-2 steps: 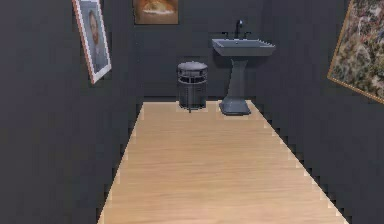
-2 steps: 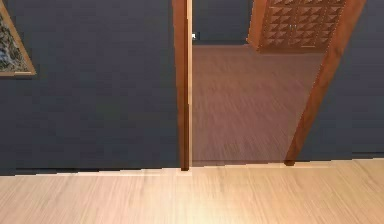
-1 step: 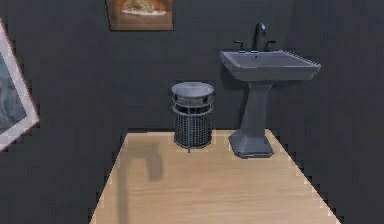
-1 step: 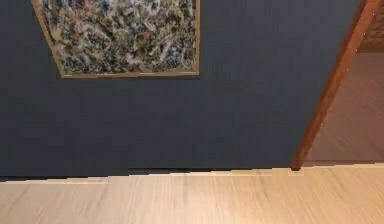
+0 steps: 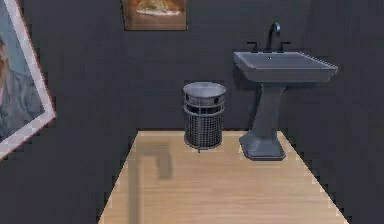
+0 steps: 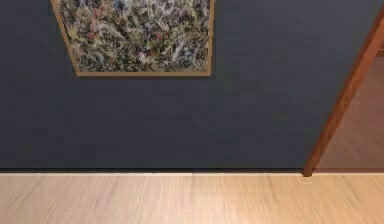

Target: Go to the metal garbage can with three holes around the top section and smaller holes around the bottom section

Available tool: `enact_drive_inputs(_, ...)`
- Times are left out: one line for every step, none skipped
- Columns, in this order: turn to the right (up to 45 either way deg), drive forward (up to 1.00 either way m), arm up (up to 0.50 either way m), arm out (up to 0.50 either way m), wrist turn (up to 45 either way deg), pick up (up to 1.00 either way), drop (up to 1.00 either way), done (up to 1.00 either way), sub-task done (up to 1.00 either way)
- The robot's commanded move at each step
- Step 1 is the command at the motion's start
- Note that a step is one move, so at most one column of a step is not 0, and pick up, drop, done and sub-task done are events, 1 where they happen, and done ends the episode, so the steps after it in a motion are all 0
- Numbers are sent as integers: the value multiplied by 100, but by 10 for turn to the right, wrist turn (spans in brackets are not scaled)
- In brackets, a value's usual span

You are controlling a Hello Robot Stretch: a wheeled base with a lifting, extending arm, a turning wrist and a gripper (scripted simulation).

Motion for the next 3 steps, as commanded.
enact_drive_inputs(0,100,0,0,0,0,0,0,0)
enact_drive_inputs(-150,0,0,0,0,0,0,0,0)
enact_drive_inputs(0,10,0,0,0,0,0,0,0)
